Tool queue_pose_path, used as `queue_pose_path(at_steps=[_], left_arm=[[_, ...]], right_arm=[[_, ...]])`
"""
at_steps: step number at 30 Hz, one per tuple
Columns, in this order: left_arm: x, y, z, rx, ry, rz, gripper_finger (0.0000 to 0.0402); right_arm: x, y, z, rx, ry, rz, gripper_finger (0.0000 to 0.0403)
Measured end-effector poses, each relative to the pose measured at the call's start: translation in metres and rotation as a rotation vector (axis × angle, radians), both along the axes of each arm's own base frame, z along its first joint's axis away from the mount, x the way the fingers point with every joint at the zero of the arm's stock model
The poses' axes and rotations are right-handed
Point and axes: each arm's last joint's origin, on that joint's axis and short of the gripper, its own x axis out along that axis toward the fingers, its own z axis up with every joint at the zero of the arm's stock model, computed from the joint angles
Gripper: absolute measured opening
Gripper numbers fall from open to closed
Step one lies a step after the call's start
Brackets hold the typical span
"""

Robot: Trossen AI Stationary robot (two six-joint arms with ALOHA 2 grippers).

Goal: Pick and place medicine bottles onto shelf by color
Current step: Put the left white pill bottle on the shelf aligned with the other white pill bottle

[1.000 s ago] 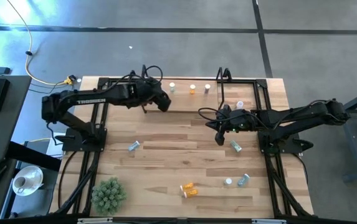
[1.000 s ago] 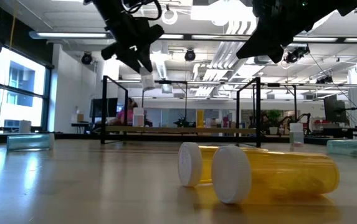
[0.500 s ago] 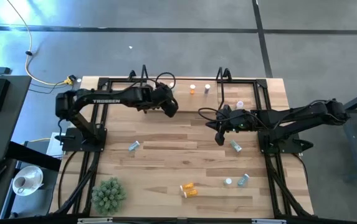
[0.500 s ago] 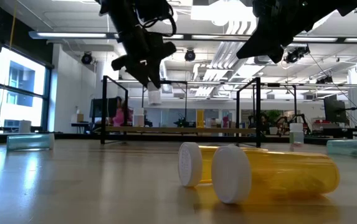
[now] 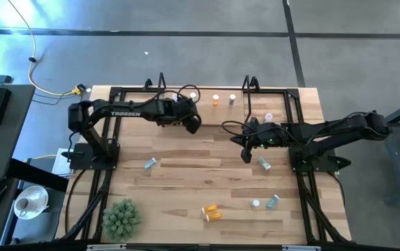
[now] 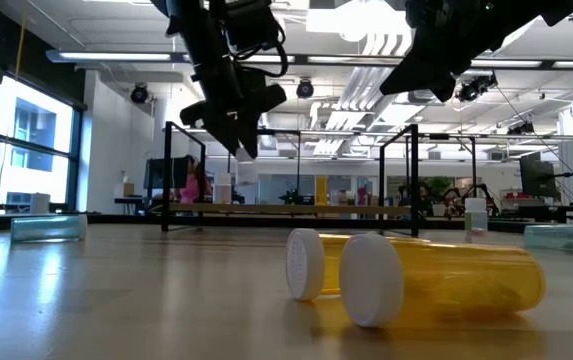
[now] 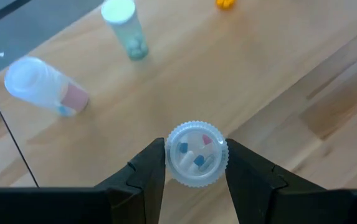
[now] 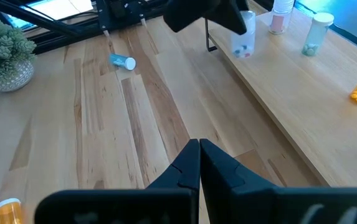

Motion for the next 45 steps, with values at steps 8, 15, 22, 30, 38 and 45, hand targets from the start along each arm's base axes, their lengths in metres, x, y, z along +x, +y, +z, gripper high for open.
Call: queue_pose_path(at_steps=[8,15,22,30,38,45], left_arm=[[0.003,0.009,-0.01,0.014,0.023,0.006,0.0133],[0.004,0.021,-0.019,0.0,0.023,0.029,0.0133],[0.0,0.029,-0.021,-0.046,0.015,0.034,0.0141],[-0.003,0.035,-0.022,-0.108,-0.015,0.022,0.0166],[-0.003,0.036,-0.021,-0.082,0.008,0.005,0.0201],[-0.003,0.037,-0.015,-0.093,-0.033,-0.015,0.0229]], right_arm=[[0.0,0.0,0.0,0.0,0.002,0.0,0.0001],[0.0,0.0,0.0,0.0,0.003,0.0,0.0001],[0.0,0.0,0.0,0.0,0.003,0.0,0.0001],[0.0,0.0,0.0,0.0,0.003,0.0,0.0001],[0.0,0.0,0.0,0.0,0.004,0.0,0.0001],[0.0,0.0,0.0,0.0,0.003,0.0,0.0001]])
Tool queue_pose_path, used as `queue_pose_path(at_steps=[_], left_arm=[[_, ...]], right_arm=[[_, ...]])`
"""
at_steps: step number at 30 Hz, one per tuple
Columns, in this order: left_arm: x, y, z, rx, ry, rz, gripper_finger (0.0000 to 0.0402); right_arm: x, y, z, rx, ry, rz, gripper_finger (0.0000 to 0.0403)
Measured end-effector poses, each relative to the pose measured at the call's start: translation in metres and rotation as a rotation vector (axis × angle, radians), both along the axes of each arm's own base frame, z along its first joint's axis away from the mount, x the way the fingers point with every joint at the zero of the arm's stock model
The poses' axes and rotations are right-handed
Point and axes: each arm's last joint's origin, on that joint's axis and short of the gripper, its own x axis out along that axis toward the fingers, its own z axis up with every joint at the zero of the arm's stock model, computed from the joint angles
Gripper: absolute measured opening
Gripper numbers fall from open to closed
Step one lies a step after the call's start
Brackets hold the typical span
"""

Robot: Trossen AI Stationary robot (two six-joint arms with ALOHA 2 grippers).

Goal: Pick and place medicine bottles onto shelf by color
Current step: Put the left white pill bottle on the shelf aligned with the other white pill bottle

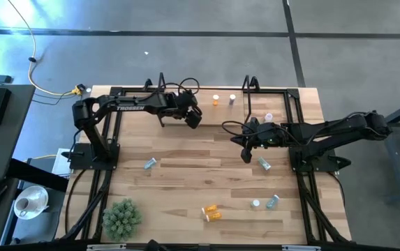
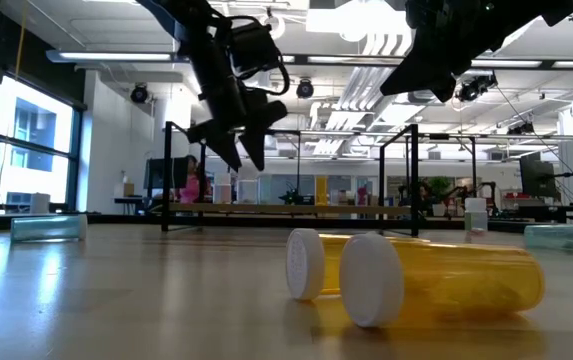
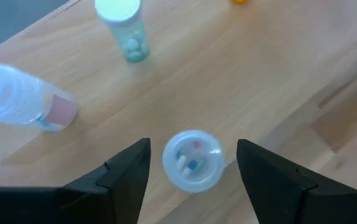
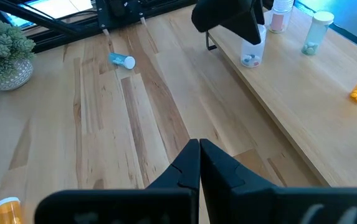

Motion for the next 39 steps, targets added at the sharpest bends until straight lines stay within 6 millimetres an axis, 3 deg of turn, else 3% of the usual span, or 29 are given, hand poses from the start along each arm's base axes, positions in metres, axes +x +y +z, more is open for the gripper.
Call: queue_pose_path(at_steps=[5,15,24,28,39], left_arm=[[0.007,0.003,0.018,0.009,-0.035,-0.065,0.023],[0.011,0.002,0.078,0.047,0.013,-0.164,0.0216],[0.005,-0.03,0.117,0.11,0.0,-0.309,0.0214],[-0.009,-0.05,0.117,0.121,-0.002,-0.316,0.0214],[-0.066,-0.085,0.067,0.146,-0.175,-0.281,0.0213]], right_arm=[[0.0,0.0,0.0,0.0,0.0,0.0,0.0001],[0.0,0.0,0.0,0.0,0.0,0.0,0.0001],[0.001,0.0,0.001,0.0,-0.011,0.001,0.0001],[0.001,0.0,0.001,0.001,-0.016,0.0,0.0001],[0.015,0.0,0.004,-0.008,-0.125,-0.01,0.0001]])
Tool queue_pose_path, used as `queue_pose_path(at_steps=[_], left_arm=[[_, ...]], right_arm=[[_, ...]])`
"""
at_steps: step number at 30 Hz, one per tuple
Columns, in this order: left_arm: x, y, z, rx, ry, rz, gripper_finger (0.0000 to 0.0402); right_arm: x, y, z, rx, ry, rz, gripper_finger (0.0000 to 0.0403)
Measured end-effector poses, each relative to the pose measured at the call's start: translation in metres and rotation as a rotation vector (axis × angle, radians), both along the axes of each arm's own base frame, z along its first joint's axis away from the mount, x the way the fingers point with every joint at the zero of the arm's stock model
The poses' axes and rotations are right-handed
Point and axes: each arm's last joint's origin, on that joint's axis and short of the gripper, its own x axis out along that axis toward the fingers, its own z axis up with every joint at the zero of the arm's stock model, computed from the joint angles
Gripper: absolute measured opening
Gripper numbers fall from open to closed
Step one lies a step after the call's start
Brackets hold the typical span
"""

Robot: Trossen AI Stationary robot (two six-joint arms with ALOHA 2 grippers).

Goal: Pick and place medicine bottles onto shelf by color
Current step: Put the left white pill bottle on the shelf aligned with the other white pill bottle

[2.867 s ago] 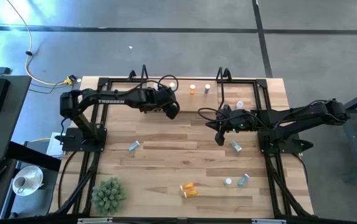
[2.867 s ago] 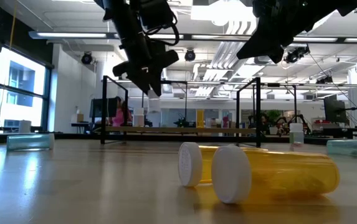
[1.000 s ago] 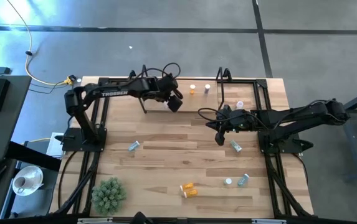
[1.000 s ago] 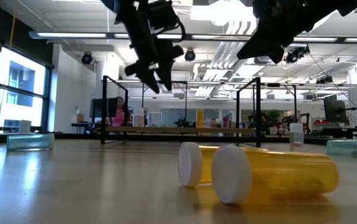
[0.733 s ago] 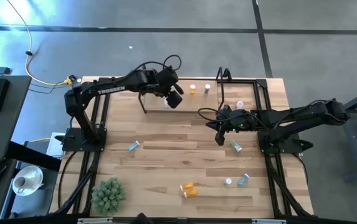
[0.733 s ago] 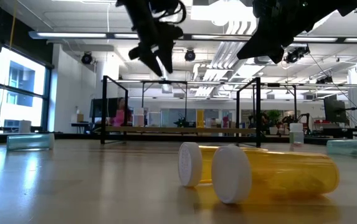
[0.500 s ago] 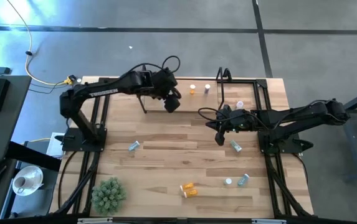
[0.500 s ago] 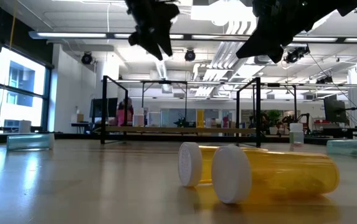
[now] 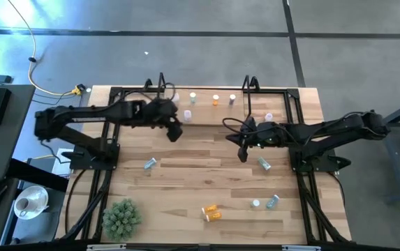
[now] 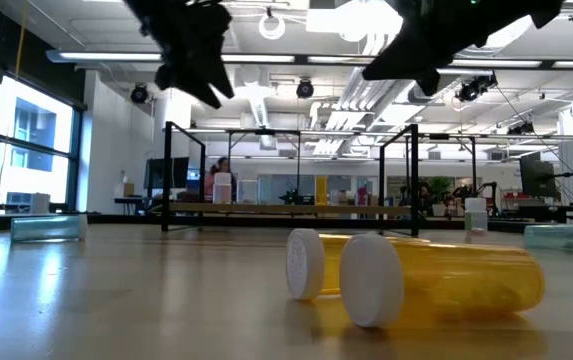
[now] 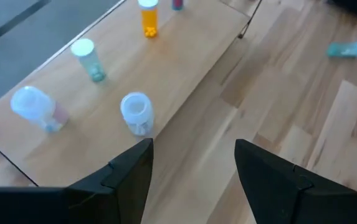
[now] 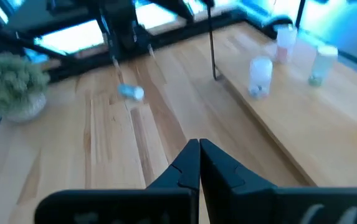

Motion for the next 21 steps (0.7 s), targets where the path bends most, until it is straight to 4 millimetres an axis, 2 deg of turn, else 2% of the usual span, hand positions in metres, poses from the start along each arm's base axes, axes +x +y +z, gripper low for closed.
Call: queue_pose_path(at_steps=[9,16,21], left_arm=[[-0.041,-0.013,-0.036,0.026,-0.104,0.007,0.0213],[-0.057,-0.017,-0.058,0.035,-0.112,0.015,0.0213],[-0.061,-0.018,-0.057,0.073,-0.106,0.004,0.0213]], right_arm=[[0.028,-0.01,-0.003,-0.073,-0.062,-0.021,0.0001],[0.061,-0.034,0.013,-0.089,-0.047,-0.044,0.0001],[0.088,-0.056,0.023,-0.091,0.025,-0.08,0.0001]])
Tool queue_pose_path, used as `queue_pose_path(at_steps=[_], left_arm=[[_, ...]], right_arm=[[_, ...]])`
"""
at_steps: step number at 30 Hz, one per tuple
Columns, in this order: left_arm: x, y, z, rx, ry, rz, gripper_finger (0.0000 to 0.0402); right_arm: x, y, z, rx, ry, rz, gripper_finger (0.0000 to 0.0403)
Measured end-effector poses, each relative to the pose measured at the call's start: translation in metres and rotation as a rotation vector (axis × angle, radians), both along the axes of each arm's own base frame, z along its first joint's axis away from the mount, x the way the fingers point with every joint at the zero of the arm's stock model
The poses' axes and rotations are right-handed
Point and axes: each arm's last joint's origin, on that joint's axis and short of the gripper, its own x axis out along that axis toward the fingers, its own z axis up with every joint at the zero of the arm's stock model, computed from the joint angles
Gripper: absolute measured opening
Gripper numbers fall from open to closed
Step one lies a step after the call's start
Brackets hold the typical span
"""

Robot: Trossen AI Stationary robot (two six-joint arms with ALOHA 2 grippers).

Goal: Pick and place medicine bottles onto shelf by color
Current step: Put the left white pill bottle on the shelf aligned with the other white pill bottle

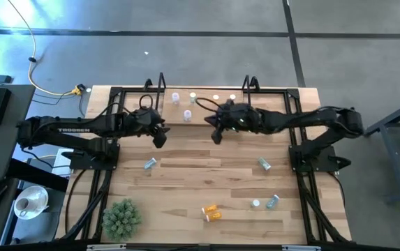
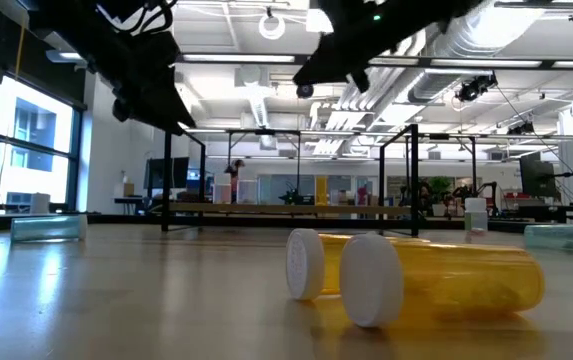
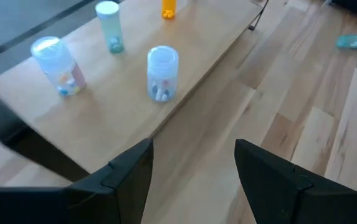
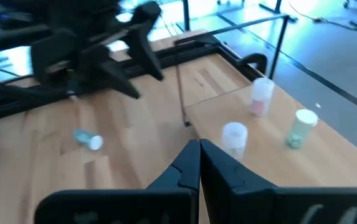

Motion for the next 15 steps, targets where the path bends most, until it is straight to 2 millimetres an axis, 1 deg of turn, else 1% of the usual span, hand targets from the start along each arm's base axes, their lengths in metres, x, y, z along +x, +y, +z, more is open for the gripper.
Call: queue_pose_path(at_steps=[3,8,11,15], left_arm=[[-0.002,0.0,0.005,0.039,-0.018,-0.022,0.0213],[-0.007,-0.002,0.014,0.064,-0.062,-0.047,0.0213],[-0.012,-0.005,0.019,0.09,-0.072,-0.092,0.0213],[-0.02,-0.008,0.025,0.097,-0.09,-0.098,0.0213]], right_arm=[[0.014,-0.013,0.002,-0.005,0.062,-0.024,0.0001],[0.034,-0.027,-0.004,0.011,0.132,-0.042,0.0001],[0.042,-0.031,-0.012,0.036,0.167,-0.019,0.0001],[0.05,-0.034,-0.027,0.053,0.207,-0.016,0.0001]])
